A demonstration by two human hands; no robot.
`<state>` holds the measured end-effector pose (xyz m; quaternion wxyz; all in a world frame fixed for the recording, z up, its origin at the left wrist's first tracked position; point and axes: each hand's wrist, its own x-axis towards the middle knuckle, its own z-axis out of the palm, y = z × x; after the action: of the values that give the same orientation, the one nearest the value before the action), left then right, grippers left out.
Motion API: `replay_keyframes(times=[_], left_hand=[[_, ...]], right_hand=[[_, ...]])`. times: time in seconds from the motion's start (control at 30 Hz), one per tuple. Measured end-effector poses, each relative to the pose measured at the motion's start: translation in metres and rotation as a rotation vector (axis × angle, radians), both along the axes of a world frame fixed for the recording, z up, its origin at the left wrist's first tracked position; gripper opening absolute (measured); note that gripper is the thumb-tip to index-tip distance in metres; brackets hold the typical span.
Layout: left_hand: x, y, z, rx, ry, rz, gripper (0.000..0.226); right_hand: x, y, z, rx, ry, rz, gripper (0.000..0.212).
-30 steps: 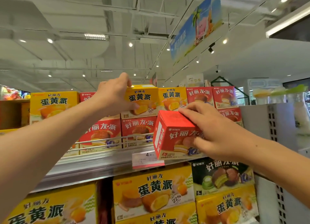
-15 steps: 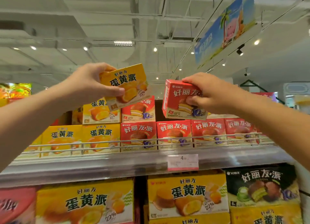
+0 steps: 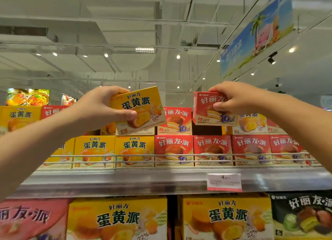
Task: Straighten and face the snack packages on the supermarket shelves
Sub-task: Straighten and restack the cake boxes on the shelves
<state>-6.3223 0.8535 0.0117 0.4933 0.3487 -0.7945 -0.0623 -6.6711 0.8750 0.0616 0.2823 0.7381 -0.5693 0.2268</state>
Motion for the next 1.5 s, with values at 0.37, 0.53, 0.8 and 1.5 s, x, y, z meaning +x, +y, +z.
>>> replay_keyframes(times=[0.37, 0.53, 0.8, 1.5], left_hand=[[-0.008, -0.008, -0.008, 0.035, -0.020, -0.066, 0.063], [-0.006, -0.011, -0.009, 0.036, -0.024, -0.059, 0.068], [-0.003, -0.015, -0.013, 0.007, -0.069, -0.063, 0.062], [0.014, -0.013, -0.029, -0.039, -0.113, 0.041, 0.077]], right_hand=[[0.003, -0.018, -0.004, 0.107, -0.031, -0.100, 0.039], [0.002, -0.032, -0.010, 0.165, -0.020, -0.131, 0.037], [0.021, -0.045, -0.003, 0.222, -0.057, -0.069, 0.066], [0.082, -0.067, -0.015, -0.158, -0.043, 0.079, 0.012]])
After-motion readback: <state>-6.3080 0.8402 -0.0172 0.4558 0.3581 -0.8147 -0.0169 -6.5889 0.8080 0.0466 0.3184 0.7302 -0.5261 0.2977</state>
